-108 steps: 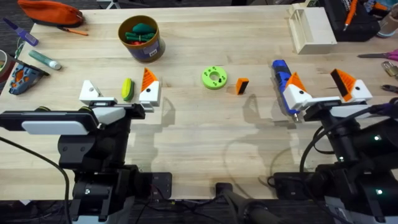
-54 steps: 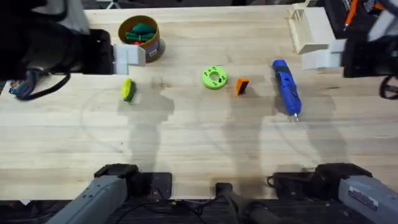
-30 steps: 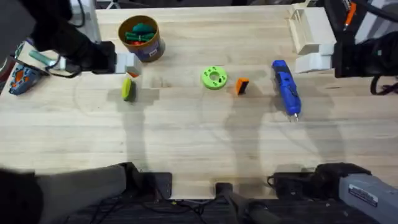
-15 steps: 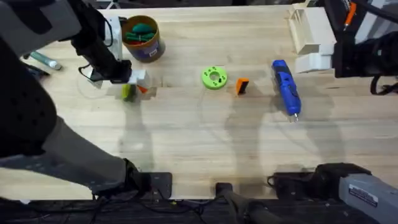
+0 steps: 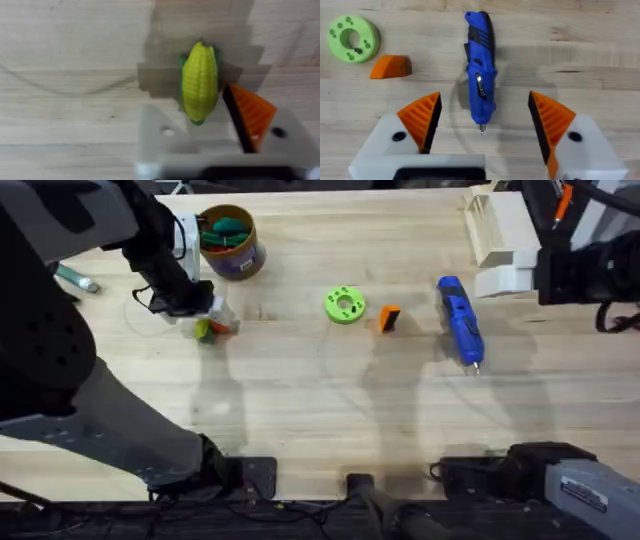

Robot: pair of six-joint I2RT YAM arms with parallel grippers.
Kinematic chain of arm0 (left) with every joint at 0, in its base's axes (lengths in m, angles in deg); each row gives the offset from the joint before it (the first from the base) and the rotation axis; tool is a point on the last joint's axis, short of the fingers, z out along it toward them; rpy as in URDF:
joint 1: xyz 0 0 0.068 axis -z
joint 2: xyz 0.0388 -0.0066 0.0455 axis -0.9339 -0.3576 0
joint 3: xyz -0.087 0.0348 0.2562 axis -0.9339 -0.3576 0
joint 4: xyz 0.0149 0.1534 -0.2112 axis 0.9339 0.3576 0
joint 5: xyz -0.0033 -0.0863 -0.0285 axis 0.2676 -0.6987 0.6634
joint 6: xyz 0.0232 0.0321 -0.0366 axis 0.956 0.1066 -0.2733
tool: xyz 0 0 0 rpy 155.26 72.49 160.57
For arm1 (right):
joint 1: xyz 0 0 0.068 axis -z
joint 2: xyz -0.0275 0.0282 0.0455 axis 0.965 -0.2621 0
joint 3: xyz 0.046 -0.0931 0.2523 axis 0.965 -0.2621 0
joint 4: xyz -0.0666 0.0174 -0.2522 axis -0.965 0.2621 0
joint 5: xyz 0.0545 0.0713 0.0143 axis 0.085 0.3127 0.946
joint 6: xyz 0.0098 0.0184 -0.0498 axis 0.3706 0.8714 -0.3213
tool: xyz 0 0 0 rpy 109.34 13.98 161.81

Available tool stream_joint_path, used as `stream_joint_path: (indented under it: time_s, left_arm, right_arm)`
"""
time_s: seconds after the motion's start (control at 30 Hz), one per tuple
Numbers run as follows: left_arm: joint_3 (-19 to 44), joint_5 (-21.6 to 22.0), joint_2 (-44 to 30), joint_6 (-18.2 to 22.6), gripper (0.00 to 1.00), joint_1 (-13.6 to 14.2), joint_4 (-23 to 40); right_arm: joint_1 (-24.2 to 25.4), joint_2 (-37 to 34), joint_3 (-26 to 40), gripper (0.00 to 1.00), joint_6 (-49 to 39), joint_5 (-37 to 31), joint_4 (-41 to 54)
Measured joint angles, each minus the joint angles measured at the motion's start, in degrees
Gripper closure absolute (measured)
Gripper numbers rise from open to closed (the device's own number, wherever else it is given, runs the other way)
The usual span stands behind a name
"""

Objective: Pick up the gripper from the table and insert it into the empty holder that is missing its gripper. Then pick up a screw, insert it into the mounting hole, and use the screwdriver to tighten it. Finally, clean up the table by picking up the vegetable and placing it into the bucket.

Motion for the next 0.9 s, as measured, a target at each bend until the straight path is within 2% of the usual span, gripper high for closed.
stream_joint_path:
  time_s: [0.07,0.1,0.13,0.57,0.73,0.9]
  left_arm:
    - [0.0,-0.1,0.0,0.0,0.835,0.0,-0.3]
    - [0.0,0.0,0.0,0.1,0.95,0.0,-0.4]
    - [0.0,0.1,0.0,0.2,0.984,0.0,-0.5]
    - [0.1,0.1,0.0,0.2,0.985,0.0,-0.6]
    - [2.6,-0.4,0.3,0.2,0.985,0.2,1.1]
    - [4.5,-0.5,5.2,0.2,0.985,1.4,2.0]
  right_arm:
    - [0.0,0.0,0.0,0.011,0.0,0.0,0.0]
    - [0.0,0.0,0.0,0.011,0.0,0.0,0.0]
    - [0.0,0.0,0.0,0.011,0.0,0.0,0.0]
    - [0.0,0.0,0.0,0.011,0.0,0.0,0.2]
    - [0.0,0.0,0.0,0.011,0.0,0.0,0.2]
    - [0.0,0.0,0.0,0.01,0.0,0.0,0.2]
